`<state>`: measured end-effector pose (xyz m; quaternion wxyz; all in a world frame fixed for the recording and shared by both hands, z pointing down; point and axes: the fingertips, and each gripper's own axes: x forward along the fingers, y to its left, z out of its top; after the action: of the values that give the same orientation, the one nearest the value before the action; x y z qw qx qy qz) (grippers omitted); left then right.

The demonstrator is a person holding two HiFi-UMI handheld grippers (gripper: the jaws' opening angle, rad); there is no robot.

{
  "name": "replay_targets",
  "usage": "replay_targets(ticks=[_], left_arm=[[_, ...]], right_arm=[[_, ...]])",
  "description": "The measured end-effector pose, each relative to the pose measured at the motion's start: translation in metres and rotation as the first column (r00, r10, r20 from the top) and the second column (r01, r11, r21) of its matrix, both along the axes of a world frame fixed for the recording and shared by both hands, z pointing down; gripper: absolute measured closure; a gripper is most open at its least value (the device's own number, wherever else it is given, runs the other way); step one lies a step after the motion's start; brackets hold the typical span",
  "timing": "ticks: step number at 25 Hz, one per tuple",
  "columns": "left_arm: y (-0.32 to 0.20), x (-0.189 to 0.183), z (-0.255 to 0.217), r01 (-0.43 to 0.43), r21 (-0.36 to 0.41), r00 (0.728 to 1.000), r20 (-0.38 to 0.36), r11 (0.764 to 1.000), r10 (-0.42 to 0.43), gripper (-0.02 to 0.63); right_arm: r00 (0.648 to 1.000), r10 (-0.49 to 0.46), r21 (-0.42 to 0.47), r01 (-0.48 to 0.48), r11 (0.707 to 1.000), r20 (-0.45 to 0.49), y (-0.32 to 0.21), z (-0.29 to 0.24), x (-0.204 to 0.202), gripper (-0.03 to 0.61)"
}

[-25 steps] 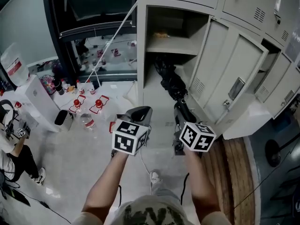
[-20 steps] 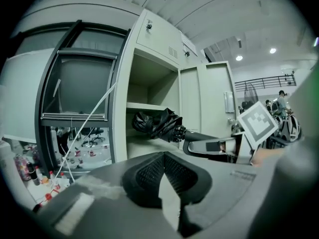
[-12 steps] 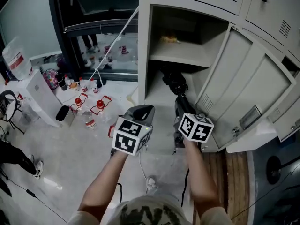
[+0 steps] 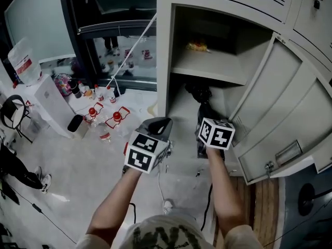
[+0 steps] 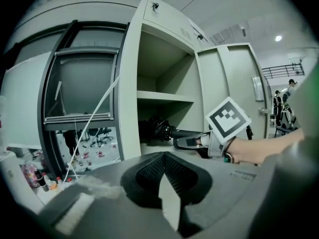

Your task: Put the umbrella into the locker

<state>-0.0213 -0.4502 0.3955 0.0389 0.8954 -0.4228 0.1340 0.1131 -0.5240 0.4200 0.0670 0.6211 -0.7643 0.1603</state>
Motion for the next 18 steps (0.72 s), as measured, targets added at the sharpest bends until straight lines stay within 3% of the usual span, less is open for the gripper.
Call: replay_targets(ticks=[9, 18], left_arm=[[-0.024, -0.012, 0.007, 0.027, -0.015, 1.0, -0.004, 1.0, -0.027, 0.609], [-0.024, -0.011, 0.012, 0.014, -0.033, 1.0, -0.012, 0.999, -0.014, 0.609]], right_arm=[[0.984, -0.021, -0.058, 0.011, 0.998, -0.178, -0.028, 0.01, -0.006, 0.479], [0.973, -0.051, -0.102, 0.028, 0.994, -0.224, -0.03, 0.015, -0.008, 0.475]])
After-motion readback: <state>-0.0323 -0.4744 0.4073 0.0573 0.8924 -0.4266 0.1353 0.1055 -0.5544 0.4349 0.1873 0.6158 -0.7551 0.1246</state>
